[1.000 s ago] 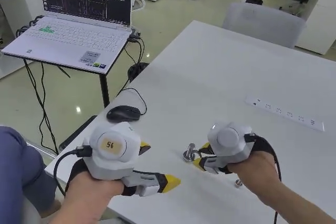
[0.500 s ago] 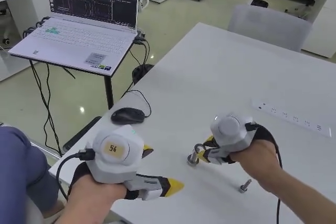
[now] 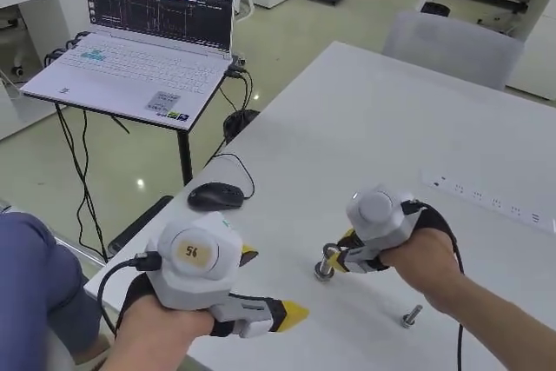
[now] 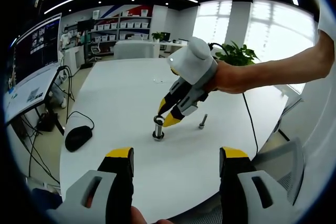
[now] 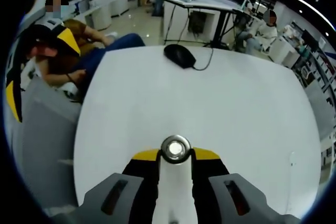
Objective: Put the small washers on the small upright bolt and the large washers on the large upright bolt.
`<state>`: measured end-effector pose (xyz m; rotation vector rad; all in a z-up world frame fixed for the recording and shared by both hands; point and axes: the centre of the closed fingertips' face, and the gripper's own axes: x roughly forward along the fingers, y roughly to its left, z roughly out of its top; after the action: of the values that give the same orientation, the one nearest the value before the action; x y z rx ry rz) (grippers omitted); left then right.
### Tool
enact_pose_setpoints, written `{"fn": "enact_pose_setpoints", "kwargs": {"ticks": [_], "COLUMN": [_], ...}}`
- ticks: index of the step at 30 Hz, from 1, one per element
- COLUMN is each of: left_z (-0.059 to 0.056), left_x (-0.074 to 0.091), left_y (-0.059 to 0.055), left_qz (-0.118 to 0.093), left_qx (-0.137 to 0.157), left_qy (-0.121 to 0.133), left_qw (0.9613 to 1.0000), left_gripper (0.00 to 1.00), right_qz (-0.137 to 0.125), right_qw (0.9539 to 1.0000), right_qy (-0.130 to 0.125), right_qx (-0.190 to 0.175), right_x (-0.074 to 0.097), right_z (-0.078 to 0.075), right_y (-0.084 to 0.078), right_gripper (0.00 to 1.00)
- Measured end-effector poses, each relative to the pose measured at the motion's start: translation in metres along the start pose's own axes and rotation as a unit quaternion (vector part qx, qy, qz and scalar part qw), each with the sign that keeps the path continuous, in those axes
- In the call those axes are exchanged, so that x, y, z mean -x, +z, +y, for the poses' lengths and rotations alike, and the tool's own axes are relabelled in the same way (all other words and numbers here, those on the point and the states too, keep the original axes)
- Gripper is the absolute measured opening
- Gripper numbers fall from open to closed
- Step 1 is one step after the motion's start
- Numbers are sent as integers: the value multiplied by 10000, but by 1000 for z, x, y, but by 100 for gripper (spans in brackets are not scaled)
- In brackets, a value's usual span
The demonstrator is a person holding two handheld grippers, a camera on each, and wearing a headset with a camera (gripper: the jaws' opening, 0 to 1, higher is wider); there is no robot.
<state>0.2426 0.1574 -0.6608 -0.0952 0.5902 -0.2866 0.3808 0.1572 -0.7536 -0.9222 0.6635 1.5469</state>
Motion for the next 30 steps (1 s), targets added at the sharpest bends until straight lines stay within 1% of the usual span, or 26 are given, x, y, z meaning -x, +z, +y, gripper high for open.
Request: {"fn": "enact_pose_setpoints", "kwargs": {"ticks": [8,15,24,30], "left_z": [0,1,2,3], "left_x": [-1,0,0,1], "left_y": [-2,-2,-4,-5], "left_qz": [10,14,28,32], "left_qx": [14,17,33,54], "left_qy": [-1,9,20,23], "left_qw": [10000,10000,10000,10000], "left_gripper": [66,66,66,66], "right_qz": [80,103,155,153], "right_qw": [10000,9999,9998,9998], "right_qy": [40,58,125,135], "right_qx": [32,42,-14,-26], "right_x": [-4,-6,-12,-13], "right_z": [0,0,-2,-1], "right_y": [-3,-2,-5,-3], "right_gripper": [24,24,24,24]}}
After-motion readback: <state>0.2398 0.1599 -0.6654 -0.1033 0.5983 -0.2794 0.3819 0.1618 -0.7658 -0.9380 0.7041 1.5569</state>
